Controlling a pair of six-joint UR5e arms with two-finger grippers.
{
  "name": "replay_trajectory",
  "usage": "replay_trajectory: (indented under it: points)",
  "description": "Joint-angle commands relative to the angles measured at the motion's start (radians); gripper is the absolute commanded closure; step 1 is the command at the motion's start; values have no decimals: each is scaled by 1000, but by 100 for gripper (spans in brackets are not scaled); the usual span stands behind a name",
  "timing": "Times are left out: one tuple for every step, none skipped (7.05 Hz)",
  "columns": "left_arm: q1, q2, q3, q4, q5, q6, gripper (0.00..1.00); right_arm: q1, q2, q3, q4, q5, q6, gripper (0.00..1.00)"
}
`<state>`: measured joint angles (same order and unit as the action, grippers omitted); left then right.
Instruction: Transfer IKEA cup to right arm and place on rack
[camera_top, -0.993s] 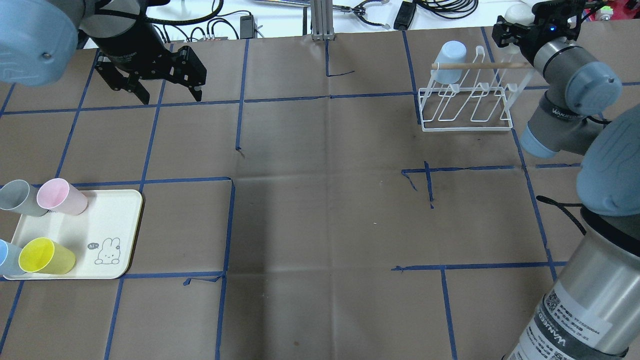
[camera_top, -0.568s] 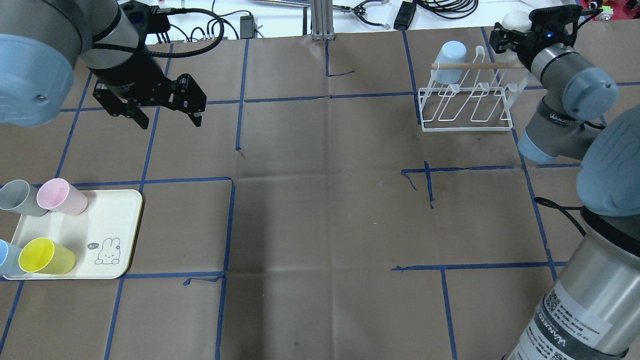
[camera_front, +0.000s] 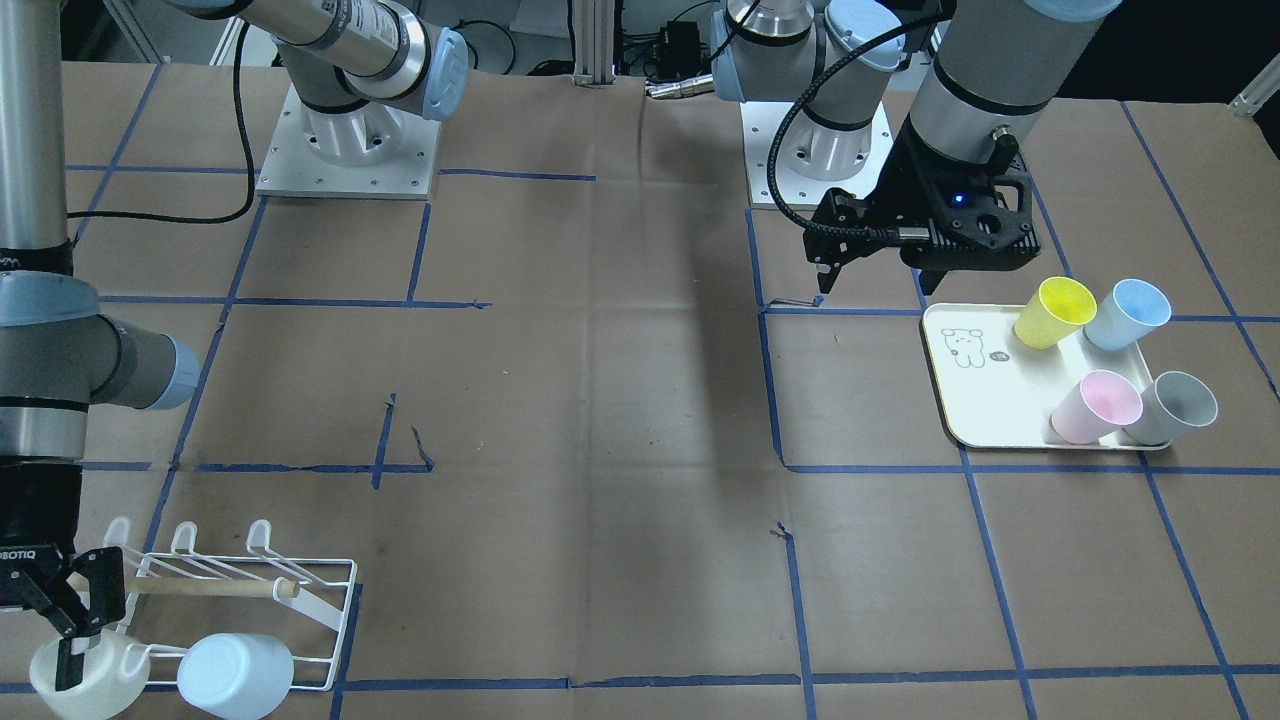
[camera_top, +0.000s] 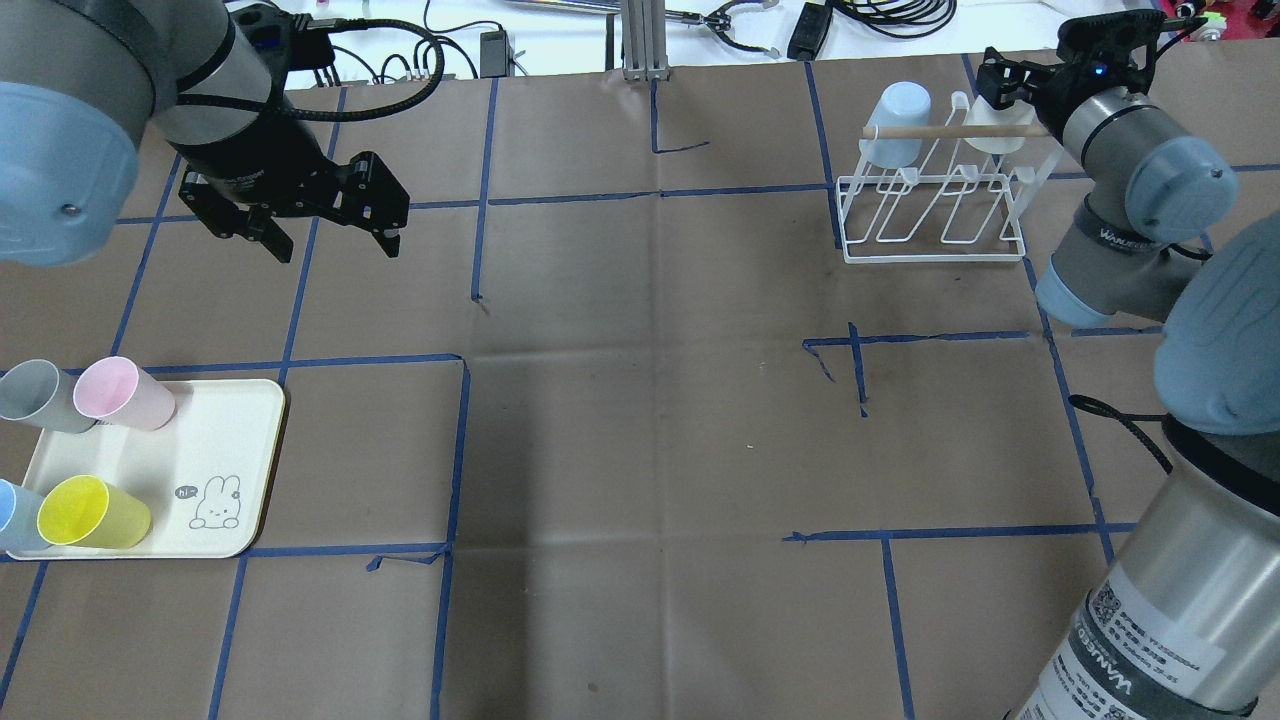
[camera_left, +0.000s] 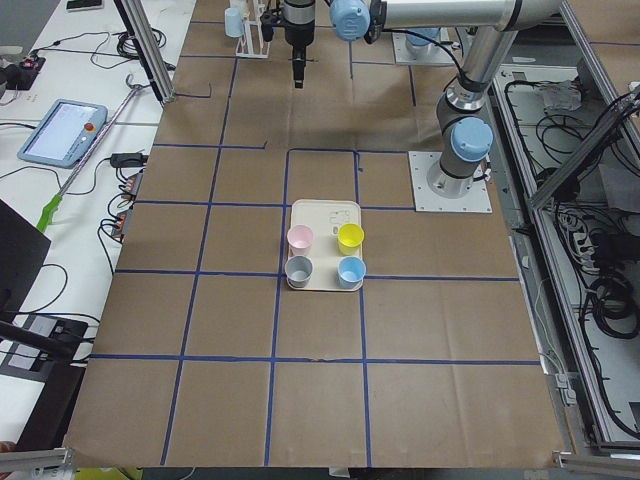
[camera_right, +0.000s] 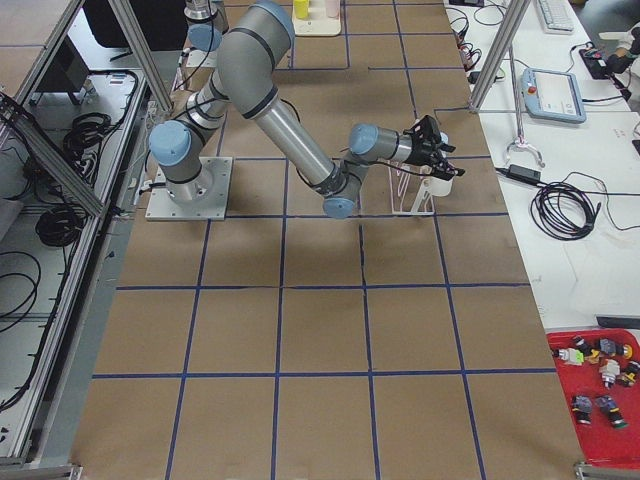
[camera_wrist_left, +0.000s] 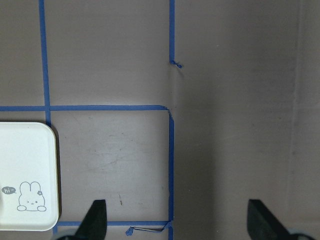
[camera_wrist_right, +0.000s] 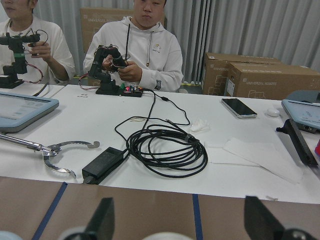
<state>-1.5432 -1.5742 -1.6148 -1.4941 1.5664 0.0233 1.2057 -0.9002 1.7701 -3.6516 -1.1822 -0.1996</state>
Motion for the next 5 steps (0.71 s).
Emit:
replay_trajectory:
  points:
    - [0, 0, -5, 0, 4, 0, 1, 2, -26, -4, 10, 7, 9, 1]
    - [0, 0, -5, 0, 4, 0, 0, 9, -55, -3, 10, 7, 8, 1]
    - [0, 0, -5, 0, 3, 0, 0, 9, -92, 2, 11, 1, -1, 0]
    - [0, -1, -5, 2, 3, 0, 0, 9, -135, 11, 75, 1, -1, 0]
    - [0, -1, -5, 0, 1, 0, 0, 9, -199, 12, 210, 1, -3, 0]
